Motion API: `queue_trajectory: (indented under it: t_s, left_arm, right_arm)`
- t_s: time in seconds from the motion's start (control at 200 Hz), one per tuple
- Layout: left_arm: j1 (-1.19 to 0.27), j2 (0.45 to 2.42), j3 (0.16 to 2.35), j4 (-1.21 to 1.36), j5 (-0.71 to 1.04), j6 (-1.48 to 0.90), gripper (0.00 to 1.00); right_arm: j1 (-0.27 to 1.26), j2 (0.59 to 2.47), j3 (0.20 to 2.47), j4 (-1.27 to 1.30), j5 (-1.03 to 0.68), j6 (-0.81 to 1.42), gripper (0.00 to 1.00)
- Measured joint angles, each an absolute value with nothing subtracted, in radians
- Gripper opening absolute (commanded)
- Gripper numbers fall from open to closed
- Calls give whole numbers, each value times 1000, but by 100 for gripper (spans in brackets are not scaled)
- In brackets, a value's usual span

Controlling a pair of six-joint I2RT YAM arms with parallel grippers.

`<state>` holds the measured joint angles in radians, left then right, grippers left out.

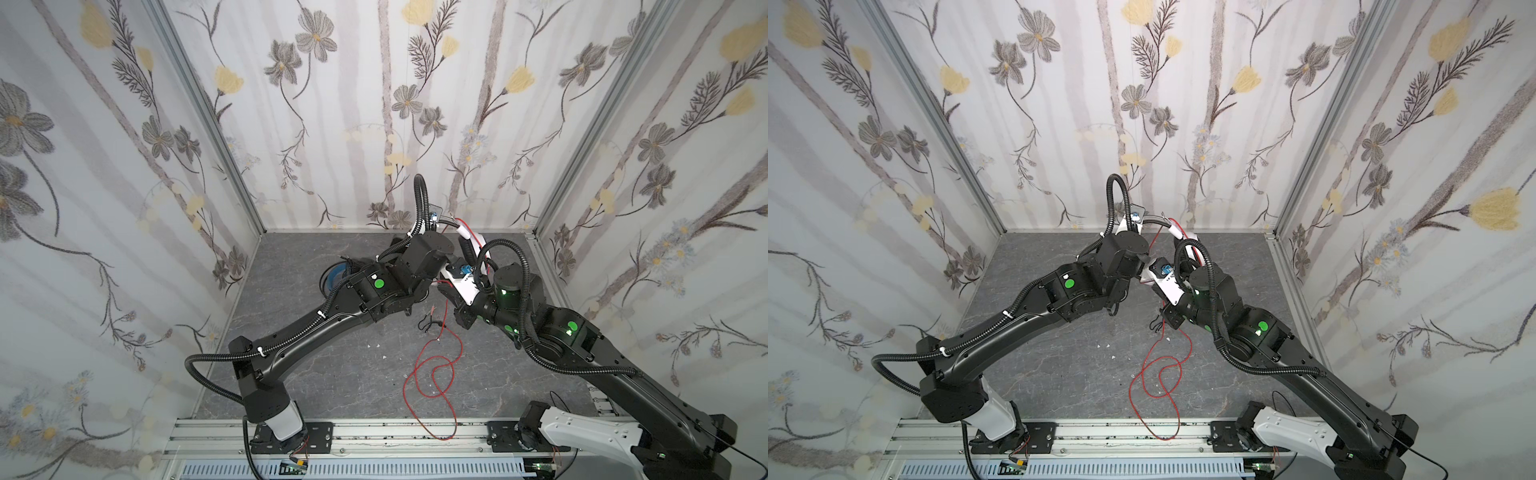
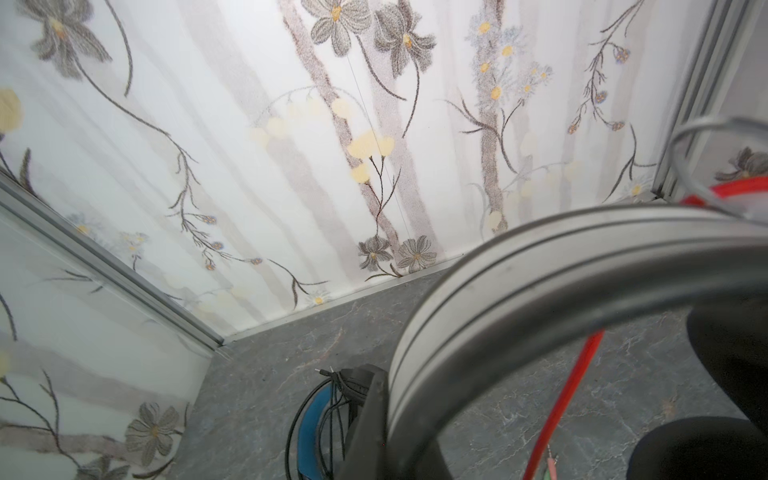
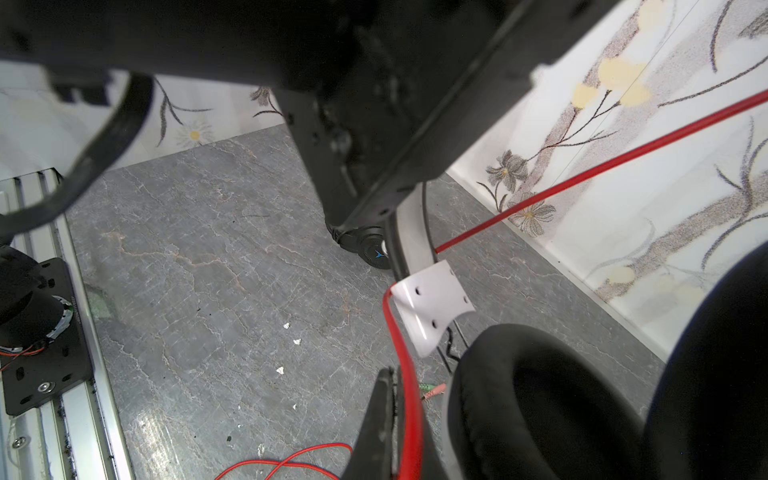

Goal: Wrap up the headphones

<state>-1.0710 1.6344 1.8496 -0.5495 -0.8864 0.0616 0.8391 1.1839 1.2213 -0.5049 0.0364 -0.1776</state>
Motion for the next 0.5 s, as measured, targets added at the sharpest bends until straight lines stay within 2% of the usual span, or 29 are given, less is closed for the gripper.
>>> queue_trajectory:
  t_s: [0.21,0.5]
  left_arm:
    - [-1108,1629,1858,-577,-884,187,0]
    - [-1106,1645,1867,-636,-859,137,0]
  right_arm:
    - [804,1183,1245,-537,33,-215,1]
    - [800,1158,1236,-517,-60,-194,0]
